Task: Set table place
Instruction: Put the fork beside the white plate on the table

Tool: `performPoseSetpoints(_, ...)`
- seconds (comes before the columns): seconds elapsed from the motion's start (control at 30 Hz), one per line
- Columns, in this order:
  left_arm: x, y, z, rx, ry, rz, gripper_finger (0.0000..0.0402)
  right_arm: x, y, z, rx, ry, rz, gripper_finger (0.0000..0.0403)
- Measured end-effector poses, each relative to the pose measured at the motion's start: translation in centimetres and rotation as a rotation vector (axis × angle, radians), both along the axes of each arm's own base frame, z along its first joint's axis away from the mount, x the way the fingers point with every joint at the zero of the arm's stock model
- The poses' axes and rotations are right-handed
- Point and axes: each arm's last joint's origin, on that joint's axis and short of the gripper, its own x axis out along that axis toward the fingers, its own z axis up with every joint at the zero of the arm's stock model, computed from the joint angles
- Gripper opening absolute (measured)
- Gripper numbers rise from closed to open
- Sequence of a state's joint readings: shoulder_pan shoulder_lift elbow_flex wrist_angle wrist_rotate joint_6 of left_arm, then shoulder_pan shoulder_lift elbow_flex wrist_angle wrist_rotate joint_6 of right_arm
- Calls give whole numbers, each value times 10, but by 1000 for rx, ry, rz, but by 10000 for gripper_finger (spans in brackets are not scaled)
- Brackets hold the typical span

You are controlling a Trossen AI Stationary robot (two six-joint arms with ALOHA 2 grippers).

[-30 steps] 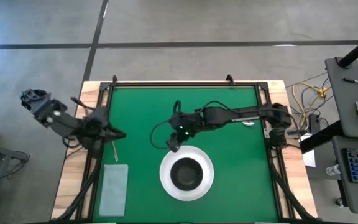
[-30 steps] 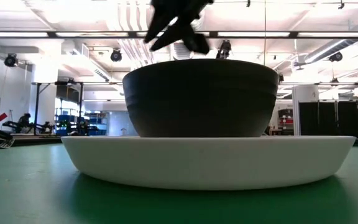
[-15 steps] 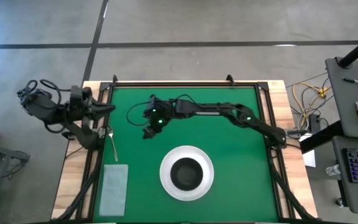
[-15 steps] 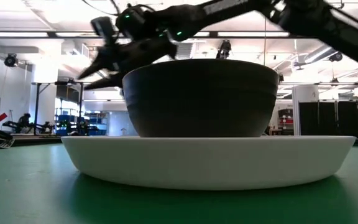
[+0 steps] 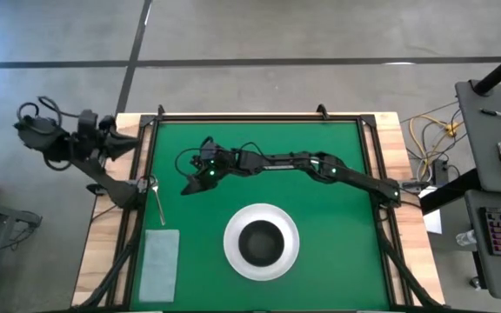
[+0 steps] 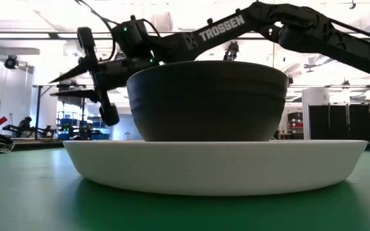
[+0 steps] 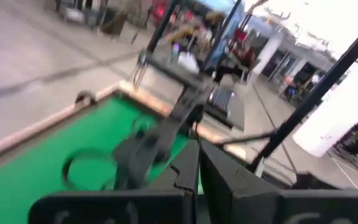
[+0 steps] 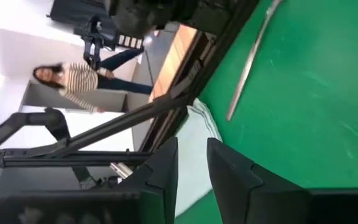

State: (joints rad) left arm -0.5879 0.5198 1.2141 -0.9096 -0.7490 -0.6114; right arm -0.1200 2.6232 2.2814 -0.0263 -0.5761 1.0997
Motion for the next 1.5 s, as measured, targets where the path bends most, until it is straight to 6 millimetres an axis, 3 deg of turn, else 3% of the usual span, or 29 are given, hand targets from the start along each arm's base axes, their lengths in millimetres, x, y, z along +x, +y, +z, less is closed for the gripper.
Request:
performPoseSetpoints(0.17, 3, -5, -39, -69, 183, -65, 0, -4, 0, 25, -68, -39, -66, 70)
performPoseSetpoints(0.27, -4, -2, -44, -116, 229, -105, 0, -12, -1, 49, -145, -14, -112, 70)
performPoseSetpoints(0.33, -8, 0, -41, -133, 214, -129, 0, -20, -2, 61, -225, 49, -137, 70)
performPoseSetpoints(0.5, -14, 4, -35, -141, 157, -147, 0, -32, -3, 64, -392, 196, -153, 70)
performPoseSetpoints(0.83, -6, -2, -23, -56, 59, -212, 0, -31, 8, 66, -373, 182, -125, 72)
performPoseSetpoints(1.1, 3, -8, -26, -41, 91, -210, 0, -27, 10, 75, -357, 64, -71, 80)
performPoseSetpoints(1.33, 13, -15, -20, -58, 60, -218, 0, -17, 13, 99, -312, -210, -68, 71)
performPoseSetpoints(1.5, 18, -19, -18, -69, 48, -235, 0, -16, 10, 103, -324, -249, -77, 74)
